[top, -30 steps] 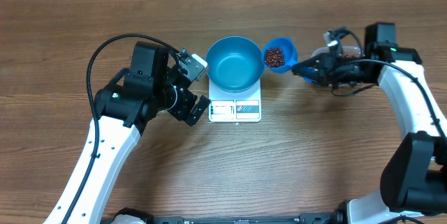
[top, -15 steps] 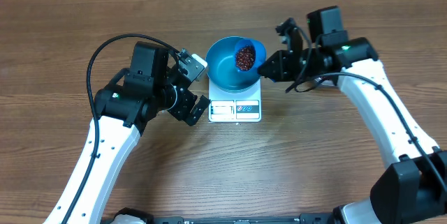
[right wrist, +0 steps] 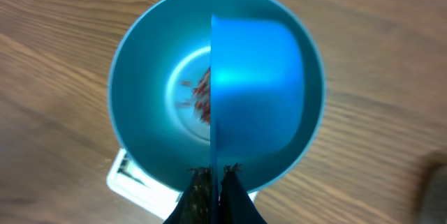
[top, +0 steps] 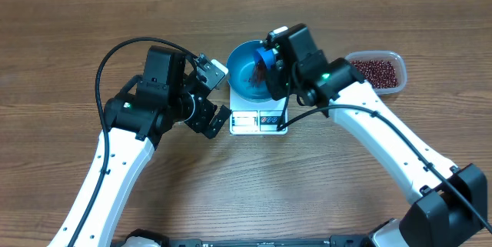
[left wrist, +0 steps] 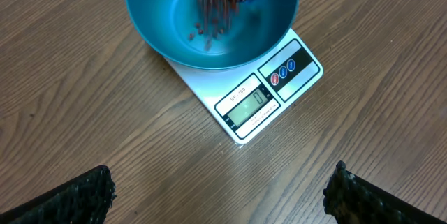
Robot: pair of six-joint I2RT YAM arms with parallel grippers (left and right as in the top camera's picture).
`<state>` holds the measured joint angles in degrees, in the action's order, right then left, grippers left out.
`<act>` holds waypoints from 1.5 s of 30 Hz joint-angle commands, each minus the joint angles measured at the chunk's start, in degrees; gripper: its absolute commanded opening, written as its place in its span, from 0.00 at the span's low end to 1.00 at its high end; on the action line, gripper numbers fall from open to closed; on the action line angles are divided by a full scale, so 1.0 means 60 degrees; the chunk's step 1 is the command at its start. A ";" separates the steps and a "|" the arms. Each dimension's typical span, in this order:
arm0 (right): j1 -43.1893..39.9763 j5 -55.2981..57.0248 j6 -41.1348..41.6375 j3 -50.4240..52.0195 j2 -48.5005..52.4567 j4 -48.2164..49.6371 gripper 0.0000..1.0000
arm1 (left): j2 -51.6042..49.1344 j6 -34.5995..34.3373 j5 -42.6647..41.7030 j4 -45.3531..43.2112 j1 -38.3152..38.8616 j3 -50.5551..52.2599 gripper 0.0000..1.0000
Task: Scoop item into bowl and weigh 150g on scale
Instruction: 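Tilt the scoop over the teal bowl to pour beans in, then move the empty scoop back right over the bean container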
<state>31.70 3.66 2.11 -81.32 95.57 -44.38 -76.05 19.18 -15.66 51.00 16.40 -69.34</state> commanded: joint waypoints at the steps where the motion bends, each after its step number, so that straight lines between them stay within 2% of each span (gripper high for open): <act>1: 0.0503 0.2098 -0.0437 -0.0219 -0.0277 0.0186 0.04 | -0.0066 -0.0168 -0.0142 -0.0015 0.0022 0.0036 1.00; 4: 0.0907 0.3155 -0.0492 -0.0219 -0.0277 0.0288 0.04 | -0.0066 -0.0168 -0.0138 -0.0015 0.0022 0.0036 1.00; 10: 0.1479 0.4040 -0.0962 -0.0219 -0.0277 0.0645 0.04 | -0.0066 -0.0168 -0.0138 -0.0015 0.0022 0.0036 1.00; 20: 0.1526 0.4091 -0.1137 -0.0219 -0.0277 0.0754 0.04 | -0.0066 -0.0168 -0.0138 -0.0015 0.0022 0.0036 1.00; 27: 0.1370 0.4080 -0.0404 -0.0368 -0.0641 0.1042 0.04 | -0.0066 -0.0168 -0.0138 -0.0015 0.0022 0.0036 1.00; 32: 0.0211 0.2750 -0.0306 -0.0408 -0.1523 0.0823 0.04 | -0.0066 -0.0168 -0.0138 -0.0011 0.0022 0.0036 1.00; 37: -0.2273 0.0630 -0.0062 -0.0408 -0.2379 -0.0044 0.04 | -0.0066 -0.0168 -0.0142 -0.0015 0.0022 0.0036 1.00; 38: -0.3242 0.0069 -0.0069 -0.0404 -0.2441 -0.0481 0.04 | -0.0066 -0.0168 -0.0138 -0.0015 0.0022 0.0036 1.00; 40: -0.4164 -0.0025 -0.0146 -0.0390 -0.2371 -0.1016 0.04 | -0.0066 -0.0168 -0.0142 -0.0015 0.0022 0.0036 1.00; 45: -0.5340 0.0062 -0.0688 -0.0382 -0.1756 -0.1749 0.04 | -0.0066 -0.0168 -0.0138 -0.0015 0.0022 0.0036 1.00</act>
<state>1.45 5.98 0.01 -82.65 82.94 -54.50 -76.05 19.18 -15.64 51.03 16.40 -69.34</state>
